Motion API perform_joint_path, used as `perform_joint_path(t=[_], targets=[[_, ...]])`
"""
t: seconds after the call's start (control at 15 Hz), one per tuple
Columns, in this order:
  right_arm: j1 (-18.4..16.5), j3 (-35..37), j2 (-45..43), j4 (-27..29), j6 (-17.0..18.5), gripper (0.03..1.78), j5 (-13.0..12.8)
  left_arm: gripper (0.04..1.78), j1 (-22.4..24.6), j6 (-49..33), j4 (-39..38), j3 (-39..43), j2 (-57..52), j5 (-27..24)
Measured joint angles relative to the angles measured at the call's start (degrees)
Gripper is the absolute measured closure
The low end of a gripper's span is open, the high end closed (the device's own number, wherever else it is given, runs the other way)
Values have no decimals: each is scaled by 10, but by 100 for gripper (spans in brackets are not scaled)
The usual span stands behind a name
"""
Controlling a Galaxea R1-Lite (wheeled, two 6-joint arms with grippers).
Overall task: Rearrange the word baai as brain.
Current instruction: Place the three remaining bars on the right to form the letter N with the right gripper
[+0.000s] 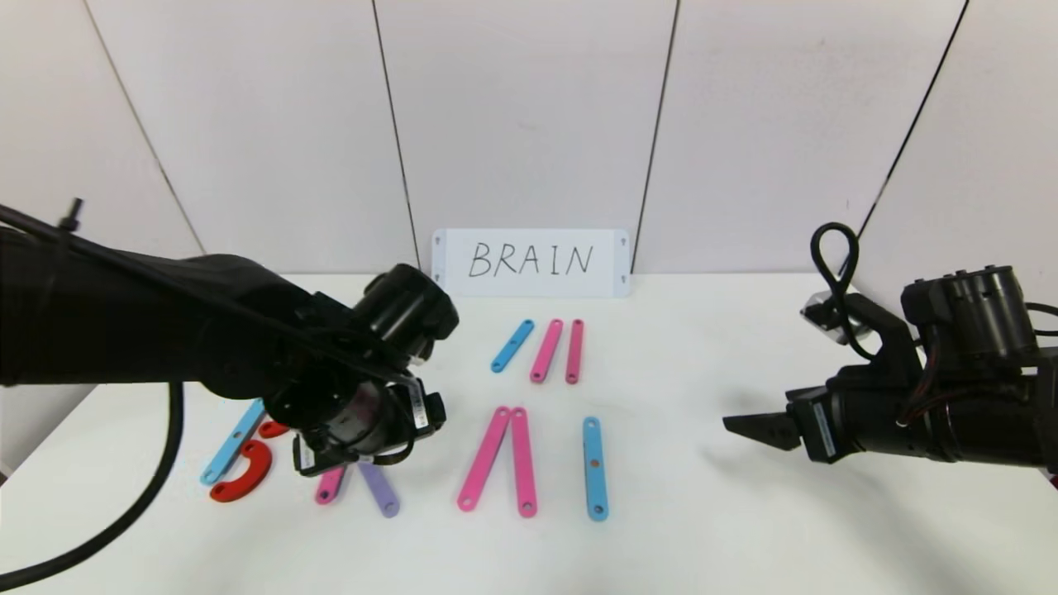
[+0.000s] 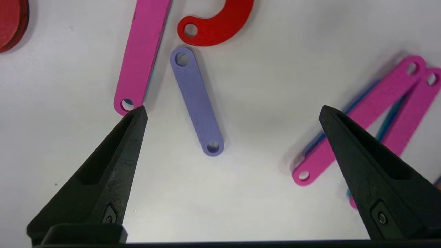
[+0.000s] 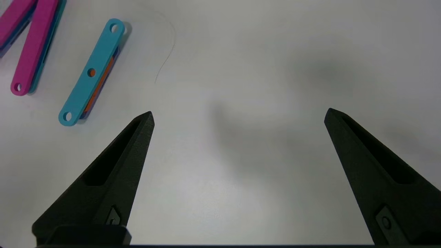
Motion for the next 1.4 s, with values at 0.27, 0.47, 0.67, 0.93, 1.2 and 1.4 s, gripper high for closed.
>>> perform_joint_path(t=[0.27, 0.47, 0.67, 0.93, 1.2, 1.4], targets=[[5, 17, -4, -28, -1, 8, 4, 8, 50, 172, 0, 9, -78, -125], [7, 14, -6, -32, 4, 8, 0, 8, 131, 284, -1, 14, -119, -236], [4, -2, -13, -25, 12, 8, -1, 8, 225, 412, 2, 30, -156, -369], [16, -54, -18, 4, 23, 8, -17, 8, 276, 520, -2, 73, -198, -459], [61, -166, -5, 110, 71, 8, -78, 8, 296, 522, -32, 99, -210, -472], [108, -237, 39, 139, 94, 8, -133, 8, 319, 521, -65, 113, -208, -473]])
